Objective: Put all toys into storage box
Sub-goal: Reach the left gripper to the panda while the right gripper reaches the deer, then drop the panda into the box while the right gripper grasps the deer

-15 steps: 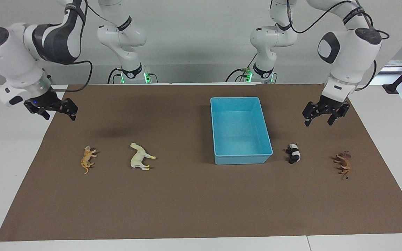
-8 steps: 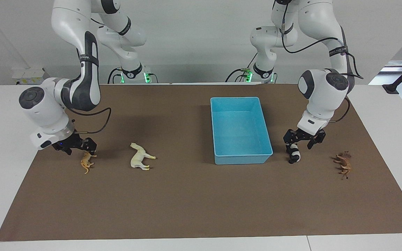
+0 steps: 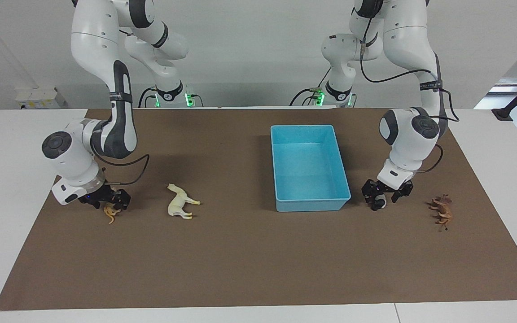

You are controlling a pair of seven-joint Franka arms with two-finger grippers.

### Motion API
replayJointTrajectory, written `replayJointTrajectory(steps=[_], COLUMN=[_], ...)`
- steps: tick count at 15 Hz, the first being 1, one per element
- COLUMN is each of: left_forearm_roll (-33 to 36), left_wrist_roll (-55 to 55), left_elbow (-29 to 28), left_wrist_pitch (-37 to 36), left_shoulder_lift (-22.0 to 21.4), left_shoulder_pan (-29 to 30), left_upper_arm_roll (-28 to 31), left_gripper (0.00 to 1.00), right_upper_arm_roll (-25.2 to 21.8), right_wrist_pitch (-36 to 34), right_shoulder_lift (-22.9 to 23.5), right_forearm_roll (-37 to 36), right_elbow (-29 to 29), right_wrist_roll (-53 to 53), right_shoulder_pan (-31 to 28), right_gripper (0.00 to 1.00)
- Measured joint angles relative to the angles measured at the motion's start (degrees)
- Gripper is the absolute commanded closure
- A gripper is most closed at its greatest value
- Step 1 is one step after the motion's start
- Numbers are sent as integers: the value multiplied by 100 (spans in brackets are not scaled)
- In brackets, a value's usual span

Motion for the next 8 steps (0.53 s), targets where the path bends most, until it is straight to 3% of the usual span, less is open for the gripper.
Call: replayJointTrajectory(steps=[1, 4, 5, 7, 8], left_forearm_roll=[0, 1, 1, 1, 1], left_wrist_roll=[1, 4, 5, 7, 11], left_elbow=[-13, -128, -177, -223, -224], left_wrist_pitch=[-2, -7, -7, -7, -7], left_shoulder_lift=[0, 0, 0, 0, 0], left_shoulder_pan=[0, 0, 0, 0, 0], left_upper_arm_roll=[0, 0, 0, 0, 0], left_gripper=[0, 0, 0, 0, 11], right_upper_arm_roll=[0, 1, 3, 11, 11], right_wrist_pitch=[3, 19, 81, 192, 215], right_shoulder_lift=[0, -1, -1, -24, -35], right_forearm_roll=[0, 0, 0, 1, 1], right_elbow=[-43, -71, -75, -84, -86], right_wrist_roll=[0, -8, -9, -12, -12], right_shoulder_pan=[0, 1, 3, 6, 7], right_gripper=[14, 93, 100, 100, 100])
